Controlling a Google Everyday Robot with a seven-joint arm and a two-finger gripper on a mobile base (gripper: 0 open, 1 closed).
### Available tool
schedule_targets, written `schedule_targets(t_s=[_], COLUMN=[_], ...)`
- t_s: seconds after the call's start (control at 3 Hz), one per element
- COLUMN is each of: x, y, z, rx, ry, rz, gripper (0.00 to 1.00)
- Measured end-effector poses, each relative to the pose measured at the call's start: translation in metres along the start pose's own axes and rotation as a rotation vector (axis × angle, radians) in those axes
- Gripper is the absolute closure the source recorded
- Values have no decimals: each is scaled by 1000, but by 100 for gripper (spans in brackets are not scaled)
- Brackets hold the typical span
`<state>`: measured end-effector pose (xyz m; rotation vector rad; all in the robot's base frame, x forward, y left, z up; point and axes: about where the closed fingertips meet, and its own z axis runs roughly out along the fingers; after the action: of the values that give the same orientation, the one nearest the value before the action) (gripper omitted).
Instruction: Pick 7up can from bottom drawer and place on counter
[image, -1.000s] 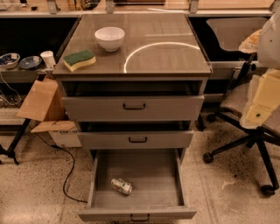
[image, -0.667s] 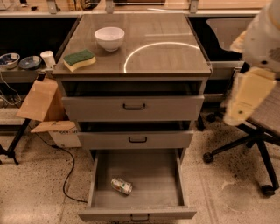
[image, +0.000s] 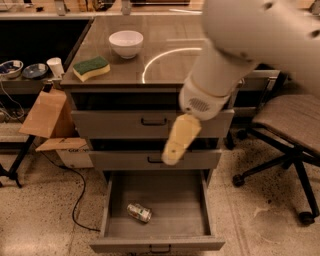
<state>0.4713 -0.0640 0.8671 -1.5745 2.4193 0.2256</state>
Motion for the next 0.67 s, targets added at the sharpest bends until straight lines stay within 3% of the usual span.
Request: schedule_targets(t_s=[0.33,0.67], x=[-38,-40], y=[29,27], z=[60,61], rx=[-92,-82], ry=[-32,-45], rz=[120,199], gripper=[0,0])
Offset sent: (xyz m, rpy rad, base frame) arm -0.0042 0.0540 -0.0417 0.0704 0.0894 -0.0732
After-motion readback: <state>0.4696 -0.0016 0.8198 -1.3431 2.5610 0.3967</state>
